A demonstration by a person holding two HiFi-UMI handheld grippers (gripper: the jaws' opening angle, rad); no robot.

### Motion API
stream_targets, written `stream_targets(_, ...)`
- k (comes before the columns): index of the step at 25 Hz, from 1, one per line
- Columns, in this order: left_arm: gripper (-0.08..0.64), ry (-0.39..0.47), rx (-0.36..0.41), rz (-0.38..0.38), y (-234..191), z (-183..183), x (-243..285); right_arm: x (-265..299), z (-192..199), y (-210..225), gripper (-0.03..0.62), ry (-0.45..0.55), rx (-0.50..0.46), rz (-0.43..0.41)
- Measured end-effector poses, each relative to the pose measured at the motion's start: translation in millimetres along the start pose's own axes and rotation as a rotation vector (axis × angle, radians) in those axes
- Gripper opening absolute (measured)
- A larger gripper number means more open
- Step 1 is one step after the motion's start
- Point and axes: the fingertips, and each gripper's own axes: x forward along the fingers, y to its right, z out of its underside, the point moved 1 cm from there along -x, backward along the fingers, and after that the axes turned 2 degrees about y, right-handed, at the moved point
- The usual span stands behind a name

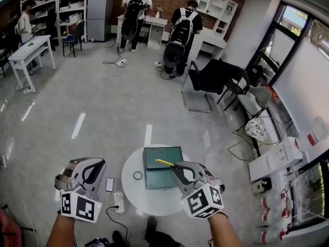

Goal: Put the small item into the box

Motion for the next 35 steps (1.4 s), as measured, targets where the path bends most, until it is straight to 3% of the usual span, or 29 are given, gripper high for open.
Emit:
stream_targets(8,0.020,-0.103,-0.068,0.015,15,63,30,88,38,-14,0.071,0.000,-0.020,-0.139)
stream_targets(18,0.020,-0.190,-0.122,0.049,69,116,74,169,134,-48,0.071,-0.053,-0.016,-0.280)
stream_targets(35,0.020,-0.244,-0.178,0.120,125,186,124,269,265,-124,0.071,-0.214,0.050,-0.464)
